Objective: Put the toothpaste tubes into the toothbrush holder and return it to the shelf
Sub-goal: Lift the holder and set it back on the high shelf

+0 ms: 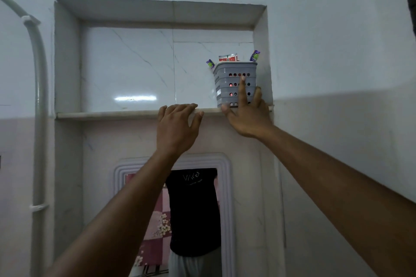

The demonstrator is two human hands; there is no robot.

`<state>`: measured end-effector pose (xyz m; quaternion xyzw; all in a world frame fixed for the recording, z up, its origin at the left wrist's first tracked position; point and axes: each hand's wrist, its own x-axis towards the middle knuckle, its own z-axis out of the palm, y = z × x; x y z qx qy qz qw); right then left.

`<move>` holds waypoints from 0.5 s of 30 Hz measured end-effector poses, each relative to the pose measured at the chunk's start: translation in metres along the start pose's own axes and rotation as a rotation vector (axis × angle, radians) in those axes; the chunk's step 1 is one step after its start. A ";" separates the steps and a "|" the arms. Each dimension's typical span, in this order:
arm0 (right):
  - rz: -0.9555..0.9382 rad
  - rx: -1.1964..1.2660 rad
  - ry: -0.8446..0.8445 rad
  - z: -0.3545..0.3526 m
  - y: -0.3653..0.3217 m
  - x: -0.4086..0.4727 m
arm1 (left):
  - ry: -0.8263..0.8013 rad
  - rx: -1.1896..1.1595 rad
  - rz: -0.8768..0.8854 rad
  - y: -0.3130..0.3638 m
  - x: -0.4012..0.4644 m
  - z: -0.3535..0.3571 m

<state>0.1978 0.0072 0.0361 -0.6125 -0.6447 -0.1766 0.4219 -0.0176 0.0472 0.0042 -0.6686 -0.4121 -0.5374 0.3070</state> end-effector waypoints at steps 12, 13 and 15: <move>-0.159 0.374 0.345 0.034 -0.006 -0.101 | -0.206 -0.190 -0.028 -0.024 -0.077 -0.049; -0.157 0.379 0.318 0.038 -0.005 -0.110 | -0.231 -0.186 -0.026 -0.025 -0.085 -0.050; -0.130 0.396 0.270 0.045 -0.003 -0.125 | -0.266 -0.187 -0.042 -0.027 -0.094 -0.052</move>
